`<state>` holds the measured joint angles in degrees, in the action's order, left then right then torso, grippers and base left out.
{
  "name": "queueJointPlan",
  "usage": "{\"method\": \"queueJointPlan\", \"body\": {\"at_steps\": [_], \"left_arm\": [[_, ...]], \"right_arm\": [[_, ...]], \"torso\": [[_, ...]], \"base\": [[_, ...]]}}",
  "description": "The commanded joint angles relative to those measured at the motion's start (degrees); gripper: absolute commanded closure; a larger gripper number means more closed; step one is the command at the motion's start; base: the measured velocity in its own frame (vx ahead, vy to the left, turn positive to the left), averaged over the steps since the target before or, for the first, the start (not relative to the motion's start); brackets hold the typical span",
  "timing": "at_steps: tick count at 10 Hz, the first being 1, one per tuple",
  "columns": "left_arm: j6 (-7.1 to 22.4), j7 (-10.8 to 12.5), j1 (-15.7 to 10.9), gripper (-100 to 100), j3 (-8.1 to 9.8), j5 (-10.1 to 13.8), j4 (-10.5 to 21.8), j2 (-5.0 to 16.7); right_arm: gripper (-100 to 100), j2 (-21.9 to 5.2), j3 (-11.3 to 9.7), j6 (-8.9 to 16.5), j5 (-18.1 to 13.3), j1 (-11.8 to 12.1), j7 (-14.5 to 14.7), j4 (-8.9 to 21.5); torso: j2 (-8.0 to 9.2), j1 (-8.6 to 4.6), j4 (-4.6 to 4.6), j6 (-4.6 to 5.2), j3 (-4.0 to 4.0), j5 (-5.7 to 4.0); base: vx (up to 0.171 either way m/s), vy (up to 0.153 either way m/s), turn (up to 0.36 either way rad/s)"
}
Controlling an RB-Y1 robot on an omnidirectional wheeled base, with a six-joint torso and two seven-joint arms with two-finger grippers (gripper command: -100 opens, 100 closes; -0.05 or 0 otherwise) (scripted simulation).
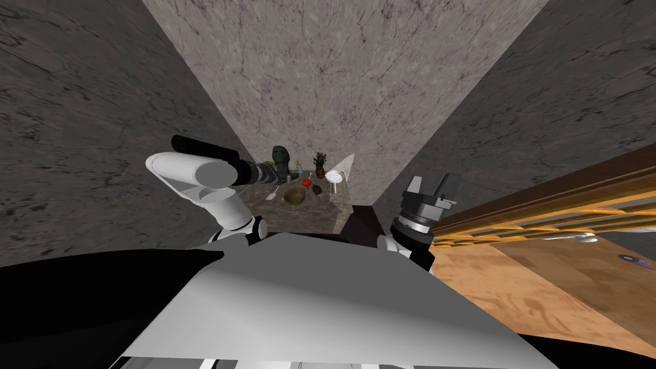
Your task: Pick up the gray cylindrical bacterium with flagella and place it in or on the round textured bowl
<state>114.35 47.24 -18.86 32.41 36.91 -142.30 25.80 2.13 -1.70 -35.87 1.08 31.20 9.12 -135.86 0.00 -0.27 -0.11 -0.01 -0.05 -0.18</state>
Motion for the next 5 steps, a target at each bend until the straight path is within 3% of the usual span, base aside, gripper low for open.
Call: {"method": "queueJointPlan", "body": {"at_steps": [1, 5], "left_arm": [[0.0, 0.0, 0.0, 0, 0.00, 0.0, 0.0, 0.0], [0.0, 0.0, 0.0, 0, 0.00, 0.0, 0.0, 0.0]], "right_arm": [[0, 0.0, 0.0, 0.0, 0.0, 0.0, 0.0, 0.0], [0, 0.0, 0.0, 0.0, 0.0, 0.0, 0.0, 0.0]], "torso": [[0.00, 0.00, 0.00, 0.00, 0.00, 0.00], [-0.01, 0.01, 0.00, 0.00, -0.01, 0.00]], "base": [[0.000, 0.000, 0.000], [0.000, 0.000, 0.000]]}}
